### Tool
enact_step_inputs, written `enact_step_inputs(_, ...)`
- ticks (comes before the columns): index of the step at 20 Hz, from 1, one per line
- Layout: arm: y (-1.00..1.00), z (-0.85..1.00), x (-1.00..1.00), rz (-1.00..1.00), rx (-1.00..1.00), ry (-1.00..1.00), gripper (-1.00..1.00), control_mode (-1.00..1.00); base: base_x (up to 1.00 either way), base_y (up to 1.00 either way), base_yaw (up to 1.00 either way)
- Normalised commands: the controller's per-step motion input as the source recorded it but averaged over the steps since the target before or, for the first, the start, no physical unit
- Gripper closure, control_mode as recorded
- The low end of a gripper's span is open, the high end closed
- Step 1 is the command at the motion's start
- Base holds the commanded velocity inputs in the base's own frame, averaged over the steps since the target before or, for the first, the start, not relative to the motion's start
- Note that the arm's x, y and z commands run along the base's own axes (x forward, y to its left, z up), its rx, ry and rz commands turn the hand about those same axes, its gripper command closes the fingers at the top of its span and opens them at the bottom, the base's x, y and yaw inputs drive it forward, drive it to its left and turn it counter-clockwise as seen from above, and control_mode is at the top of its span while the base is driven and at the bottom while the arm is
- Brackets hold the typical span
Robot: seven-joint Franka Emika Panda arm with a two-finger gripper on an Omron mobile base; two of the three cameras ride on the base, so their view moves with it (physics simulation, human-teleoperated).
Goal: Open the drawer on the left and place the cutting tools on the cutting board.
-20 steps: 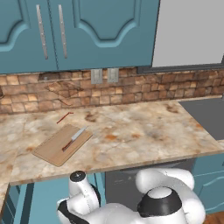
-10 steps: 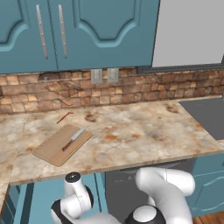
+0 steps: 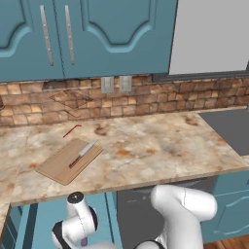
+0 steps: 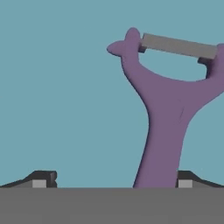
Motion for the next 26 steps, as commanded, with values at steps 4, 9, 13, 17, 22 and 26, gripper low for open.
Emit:
enact_step_inputs(4, 0.02, -0.62, -0.02, 0.0, -0.01, 0.0, -1.0, -1.0, 0.0, 0.0, 0.0)
enact_step_inputs(9, 0.0, -0.27, -0.03, 0.0, -0.04, 0.04, 1.0, -1.0, 0.0, 0.0, 0.0)
enact_step_inputs(13, 0.02, -0.09, -0.54, 0.0, -0.01, 0.0, 1.0, -1.0, 0.0, 0.0, 0.0)
enact_step_inputs(17, 0.26, -0.04, -1.0, 0.0, 0.0, -0.1, 1.0, -1.0, 0.0, 0.0, 0.0)
enact_step_inputs(22, 0.44, 0.54, -0.65, -0.06, 0.0, -0.27, 1.0, -1.0, 0.0, 0.0, 0.0)
enact_step_inputs(26, 0.17, 1.0, 0.13, -0.09, -0.03, -0.31, 1.0, -1.0, 0.0, 0.0, 0.0)
